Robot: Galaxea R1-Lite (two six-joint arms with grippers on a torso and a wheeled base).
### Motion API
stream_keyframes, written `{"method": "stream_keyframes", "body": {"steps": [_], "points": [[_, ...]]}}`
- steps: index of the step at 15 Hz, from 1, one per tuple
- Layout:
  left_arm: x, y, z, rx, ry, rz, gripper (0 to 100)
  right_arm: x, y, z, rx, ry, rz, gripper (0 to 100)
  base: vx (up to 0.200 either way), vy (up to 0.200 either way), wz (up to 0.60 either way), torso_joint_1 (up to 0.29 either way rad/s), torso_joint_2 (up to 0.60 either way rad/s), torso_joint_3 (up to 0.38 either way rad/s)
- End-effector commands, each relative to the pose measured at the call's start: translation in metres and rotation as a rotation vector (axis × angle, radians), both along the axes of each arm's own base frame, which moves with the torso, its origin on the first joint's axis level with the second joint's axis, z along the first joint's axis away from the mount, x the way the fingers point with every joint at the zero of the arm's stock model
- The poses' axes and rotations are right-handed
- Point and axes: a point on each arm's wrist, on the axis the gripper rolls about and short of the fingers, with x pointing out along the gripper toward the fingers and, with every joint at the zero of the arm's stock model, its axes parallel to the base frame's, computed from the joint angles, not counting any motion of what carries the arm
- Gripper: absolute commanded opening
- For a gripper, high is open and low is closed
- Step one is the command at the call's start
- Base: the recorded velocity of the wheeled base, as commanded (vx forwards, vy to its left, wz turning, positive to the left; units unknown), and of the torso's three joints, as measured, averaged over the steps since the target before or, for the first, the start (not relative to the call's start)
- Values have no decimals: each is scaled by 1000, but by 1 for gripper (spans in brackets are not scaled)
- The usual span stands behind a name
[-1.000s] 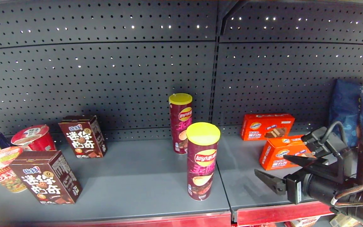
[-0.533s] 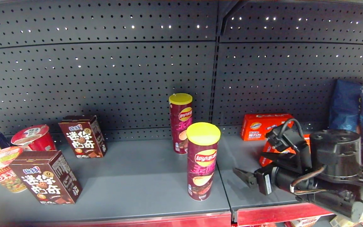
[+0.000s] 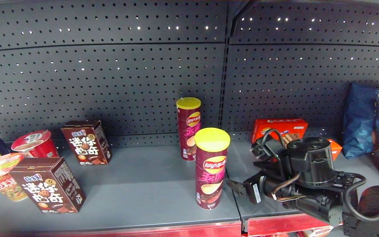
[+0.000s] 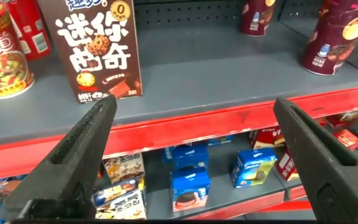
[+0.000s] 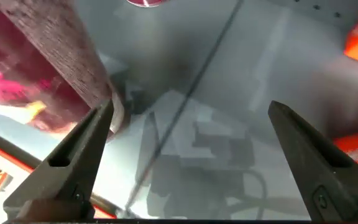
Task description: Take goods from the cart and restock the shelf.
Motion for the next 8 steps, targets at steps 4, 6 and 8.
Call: {"method": "stream_keyframes", "body": {"steps": [4,6,8], "points": [[1,0,0,-19,10,5,100,8,13,-6,-8,4,8,100,0,0,0,0,0,0],[0,0,0,-31,11,6,100,9,13,-6,-9,3,9,100,0,0,0,0,0,0],[0,0,1,-48,14,3,100,9,14,-5,-8,2,9,100,0,0,0,0,0,0]]}}
